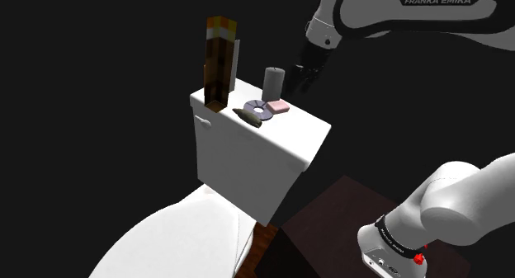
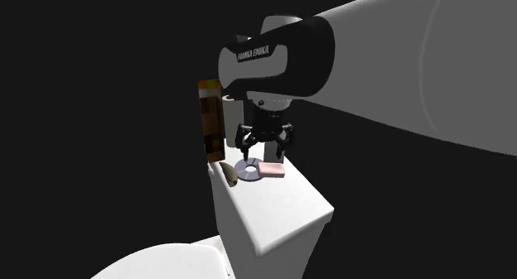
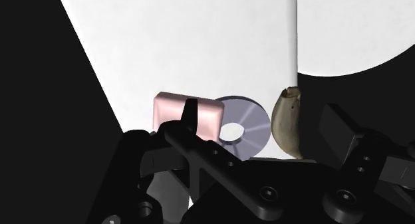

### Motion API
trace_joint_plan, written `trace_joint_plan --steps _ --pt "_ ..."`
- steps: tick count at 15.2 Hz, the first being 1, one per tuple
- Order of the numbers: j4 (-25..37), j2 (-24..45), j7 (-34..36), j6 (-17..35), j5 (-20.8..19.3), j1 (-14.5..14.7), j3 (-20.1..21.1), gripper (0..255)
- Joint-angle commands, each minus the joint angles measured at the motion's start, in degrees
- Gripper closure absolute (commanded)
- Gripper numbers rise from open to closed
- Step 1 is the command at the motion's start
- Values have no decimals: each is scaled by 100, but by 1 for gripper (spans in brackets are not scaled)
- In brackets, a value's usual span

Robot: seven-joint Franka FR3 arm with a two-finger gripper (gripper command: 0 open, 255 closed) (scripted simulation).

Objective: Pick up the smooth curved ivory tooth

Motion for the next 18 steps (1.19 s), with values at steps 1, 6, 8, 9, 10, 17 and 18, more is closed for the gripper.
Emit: trace_joint_plan --steps 1,6,8,9,10,17,18 --pt "227 416 17 163 -47 61 104 0" --pt "858 1438 94 473 -243 213 337 0" --pt "1154 1856 137 558 -350 283 416 0" --pt "1311 2066 159 591 -408 321 452 0" --pt "1475 2278 182 619 -470 361 486 0" --pt "1264 2527 189 1064 -519 394 498 0" --pt "1219 2553 188 1136 -522 395 498 0"
